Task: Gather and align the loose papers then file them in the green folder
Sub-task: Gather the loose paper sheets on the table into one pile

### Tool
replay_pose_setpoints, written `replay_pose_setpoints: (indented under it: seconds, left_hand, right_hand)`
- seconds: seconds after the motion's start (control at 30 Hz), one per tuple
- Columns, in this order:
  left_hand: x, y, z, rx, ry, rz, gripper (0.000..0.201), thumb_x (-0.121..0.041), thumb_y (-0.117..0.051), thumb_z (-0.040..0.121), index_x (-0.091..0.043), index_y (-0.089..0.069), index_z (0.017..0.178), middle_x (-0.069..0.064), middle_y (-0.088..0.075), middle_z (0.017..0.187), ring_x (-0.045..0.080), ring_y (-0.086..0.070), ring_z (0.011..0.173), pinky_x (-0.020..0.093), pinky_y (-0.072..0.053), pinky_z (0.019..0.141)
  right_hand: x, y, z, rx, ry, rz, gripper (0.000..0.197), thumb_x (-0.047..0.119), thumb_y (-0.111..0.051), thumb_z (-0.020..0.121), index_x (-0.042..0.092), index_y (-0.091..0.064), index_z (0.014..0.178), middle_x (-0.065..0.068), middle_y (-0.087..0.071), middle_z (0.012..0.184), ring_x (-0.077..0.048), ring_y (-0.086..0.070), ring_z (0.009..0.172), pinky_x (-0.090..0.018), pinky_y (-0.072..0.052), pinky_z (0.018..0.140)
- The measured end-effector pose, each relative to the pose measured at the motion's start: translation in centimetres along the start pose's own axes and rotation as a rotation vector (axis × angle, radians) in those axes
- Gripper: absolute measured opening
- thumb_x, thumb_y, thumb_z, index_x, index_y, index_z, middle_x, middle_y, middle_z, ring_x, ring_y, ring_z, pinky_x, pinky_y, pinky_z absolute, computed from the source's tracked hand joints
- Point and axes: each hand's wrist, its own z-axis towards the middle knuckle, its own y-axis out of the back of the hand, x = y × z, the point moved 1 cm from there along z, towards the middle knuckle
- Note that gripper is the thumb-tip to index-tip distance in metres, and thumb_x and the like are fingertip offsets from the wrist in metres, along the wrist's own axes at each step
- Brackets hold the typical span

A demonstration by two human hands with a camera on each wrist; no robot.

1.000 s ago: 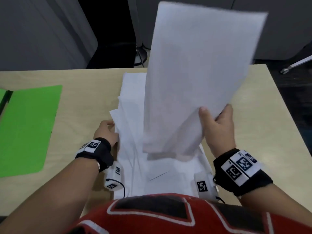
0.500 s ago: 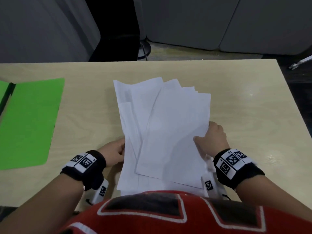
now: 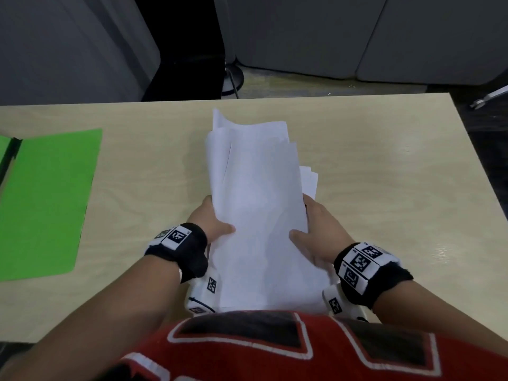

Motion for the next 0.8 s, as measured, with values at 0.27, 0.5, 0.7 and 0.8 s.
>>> replay_pose_setpoints:
  seconds: [0.27,0.5,0.7,0.8]
  left_hand:
    - [0.8,1.3,-3.1,0.046,-0.113,-0.513,0.035,0.0,-0.072,0.074,-0.014,-0.066,0.106,0.001,-0.076,0.093,0.025,-0.07,0.091,0.032,-0.057,0.079]
    - [-3.2,4.4,-7.0,-0.102,-0.387,-0.481,0.021,-0.005,-0.071,0.08,-0.017,-0.071,0.097,-0.012,-0.074,0.092,0.01,-0.072,0.088,0.026,-0.054,0.082]
    - [-8.3,6.2,-11.3,-0.309,-0.688,-0.471,0.016,-0.023,-0.073,0.074,-0.037,-0.07,0.081,-0.031,-0.071,0.08,-0.007,-0.067,0.089,0.013,-0.051,0.079]
    - [-9.4,6.3,-12.5,-0.356,-0.771,-0.524,0.022,-0.016,-0.078,0.072,-0.031,-0.069,0.086,-0.031,-0.07,0.076,-0.011,-0.066,0.083,0.009,-0.049,0.072]
  right_hand:
    - [-0.5,2.1,-1.1,-0.209,-0.094,0.401,0.053,0.031,-0.08,0.072,0.024,-0.049,0.114,0.017,-0.061,0.102,0.001,-0.06,0.091,-0.013,-0.049,0.07]
    - [3.5,5.2,-3.4,-0.295,0.109,0.648,0.033,0.027,-0.072,0.077,0.014,-0.069,0.108,0.003,-0.075,0.099,-0.012,-0.071,0.094,-0.039,-0.057,0.086]
    - [7.9,8.6,-7.9,-0.824,0.501,0.423,0.021,0.02,-0.057,0.091,0.003,-0.07,0.093,0.013,-0.064,0.083,0.012,-0.061,0.082,-0.006,-0.043,0.075]
    - [8.4,8.9,-9.0,-0.84,0.524,0.372,0.033,0.028,-0.058,0.09,0.0,-0.067,0.105,0.002,-0.067,0.099,-0.001,-0.063,0.094,-0.005,-0.042,0.08]
